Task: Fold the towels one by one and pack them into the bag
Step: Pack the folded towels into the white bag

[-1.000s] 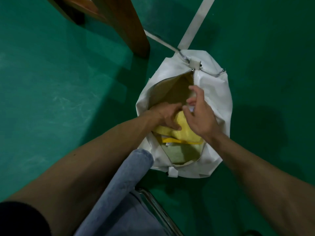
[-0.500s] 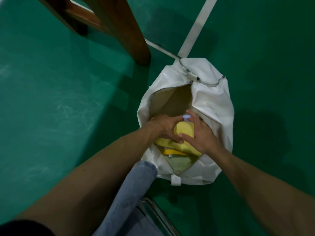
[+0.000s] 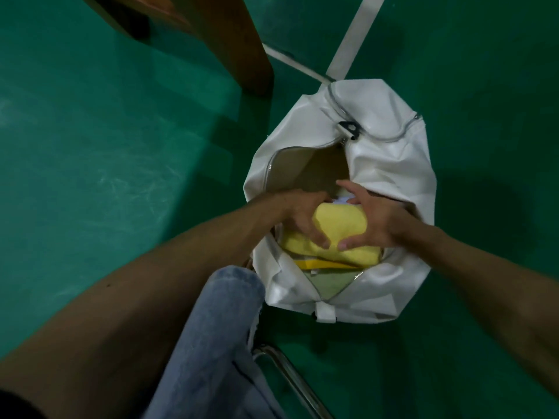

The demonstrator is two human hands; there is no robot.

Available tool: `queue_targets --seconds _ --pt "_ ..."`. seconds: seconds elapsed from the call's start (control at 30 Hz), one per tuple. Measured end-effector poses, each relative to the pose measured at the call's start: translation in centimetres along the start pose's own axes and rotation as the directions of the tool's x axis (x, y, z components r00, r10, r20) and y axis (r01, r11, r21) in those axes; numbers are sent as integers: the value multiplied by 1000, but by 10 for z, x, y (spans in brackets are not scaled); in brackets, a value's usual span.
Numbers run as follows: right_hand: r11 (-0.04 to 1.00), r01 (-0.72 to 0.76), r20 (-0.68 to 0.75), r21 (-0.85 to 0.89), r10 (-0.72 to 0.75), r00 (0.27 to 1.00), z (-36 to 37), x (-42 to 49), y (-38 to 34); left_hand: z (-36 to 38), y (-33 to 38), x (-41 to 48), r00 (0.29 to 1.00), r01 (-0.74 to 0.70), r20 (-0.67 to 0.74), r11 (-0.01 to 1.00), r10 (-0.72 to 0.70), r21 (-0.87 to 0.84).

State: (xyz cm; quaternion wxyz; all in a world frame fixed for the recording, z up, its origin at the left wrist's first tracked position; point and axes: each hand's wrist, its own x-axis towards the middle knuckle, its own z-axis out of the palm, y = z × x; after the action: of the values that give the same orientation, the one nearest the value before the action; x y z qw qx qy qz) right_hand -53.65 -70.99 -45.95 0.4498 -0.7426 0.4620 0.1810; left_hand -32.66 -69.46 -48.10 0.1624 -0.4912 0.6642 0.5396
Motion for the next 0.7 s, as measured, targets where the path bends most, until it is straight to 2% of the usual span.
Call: queue_targets --seconds 0.1,0.2,0.37,0.43,0.53,0.6,0.7 --pt "999 -19 -8 39 20 1000 3 -1 -3 7 0 -1 998 -2 -57 999 4 43" --pt "992 -48 8 120 48 999 -1 1 -5 10 -5 -5 993 -4 -117 999 -1 -41" --pt "956 -37 -138 291 81 987 -11 -17 -21 -6 14 -27 953 -123 -293 981 74 -150" --pt "909 -23 -183 416 109 977 -17 -31 -29 -17 24 -43 950 -140 -306 962 64 -235" --pt "777 29 -223 629 145 964 -29 -58 -41 -30 34 -70 938 -158 -343 939 46 -306" --pt "747 76 -271 661 142 952 -41 -78 -56 -43 44 -94 913 -178 -405 943 51 -281" --pt "758 146 -374 636 138 917 -60 -109 -85 -60 65 -137 885 -219 -463 928 59 -301"
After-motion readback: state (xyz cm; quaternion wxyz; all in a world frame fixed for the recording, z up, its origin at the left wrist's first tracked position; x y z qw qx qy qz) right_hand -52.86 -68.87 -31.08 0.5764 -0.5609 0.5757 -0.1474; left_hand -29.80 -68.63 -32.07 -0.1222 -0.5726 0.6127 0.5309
